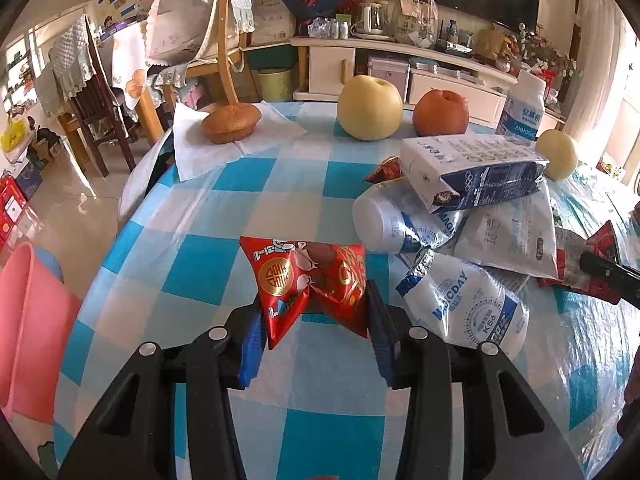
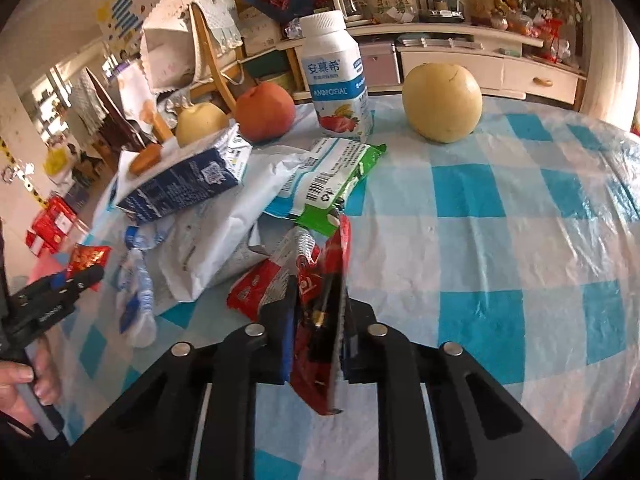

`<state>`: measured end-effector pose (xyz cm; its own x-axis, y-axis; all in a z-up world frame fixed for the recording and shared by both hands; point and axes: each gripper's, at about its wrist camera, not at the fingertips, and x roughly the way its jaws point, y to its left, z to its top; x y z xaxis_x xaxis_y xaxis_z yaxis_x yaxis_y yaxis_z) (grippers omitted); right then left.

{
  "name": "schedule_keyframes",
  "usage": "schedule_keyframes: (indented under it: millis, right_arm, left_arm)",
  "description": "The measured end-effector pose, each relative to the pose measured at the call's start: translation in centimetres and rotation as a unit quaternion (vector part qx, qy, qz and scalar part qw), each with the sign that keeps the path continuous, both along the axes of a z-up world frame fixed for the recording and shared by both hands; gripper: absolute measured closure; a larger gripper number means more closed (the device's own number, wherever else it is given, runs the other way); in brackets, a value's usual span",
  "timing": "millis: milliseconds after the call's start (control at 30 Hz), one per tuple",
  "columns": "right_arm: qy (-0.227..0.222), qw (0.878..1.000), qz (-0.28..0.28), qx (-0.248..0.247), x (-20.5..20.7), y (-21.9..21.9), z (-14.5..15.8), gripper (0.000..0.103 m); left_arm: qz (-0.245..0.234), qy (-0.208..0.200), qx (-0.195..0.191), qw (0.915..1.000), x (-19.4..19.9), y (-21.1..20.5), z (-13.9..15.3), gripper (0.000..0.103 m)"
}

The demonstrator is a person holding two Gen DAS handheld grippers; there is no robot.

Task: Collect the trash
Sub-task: 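Grasp the red snack wrapper with the left gripper while the right gripper holds a red wrapper, then carry both red wrappers over the pink basin and open both grippers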

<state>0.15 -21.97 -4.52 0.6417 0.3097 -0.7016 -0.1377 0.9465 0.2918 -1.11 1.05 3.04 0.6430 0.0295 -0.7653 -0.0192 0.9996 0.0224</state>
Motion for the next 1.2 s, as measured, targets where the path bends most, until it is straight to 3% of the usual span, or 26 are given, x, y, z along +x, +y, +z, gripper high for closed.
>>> schedule_keyframes:
  millis: [367, 700, 867, 1200]
  right_arm:
    - [-0.031, 0.999, -0.009, -0.009, -3.1, -0.7, 2.4, 0.088]
    - [-0.087, 0.996, 0.014, -0.028, -6.9, 1.7, 8.1, 0.088]
    - [-0.111, 0.992, 0.056, -0.009, -7.3, 6.2, 11.3, 0.088]
    - [-0.148, 0.974, 0.173, 0.021, -7.0, 20.7, 16.3, 0.088]
  left_arm:
    - [-0.006, -0.042, 0.003, 0.9991, -1.2, 0.1, 2.4, 0.057]
    - [0.006, -0.082, -0.01, 0.9965, -4.0, 3.6, 6.5, 0.057]
    - [0.036, -0.096, -0.004, 0.9947, -5.8, 8.0, 8.7, 0.057]
    - [0.127, -0.114, 0.031, 0.9849, -10.5, 19.1, 11.9, 0.057]
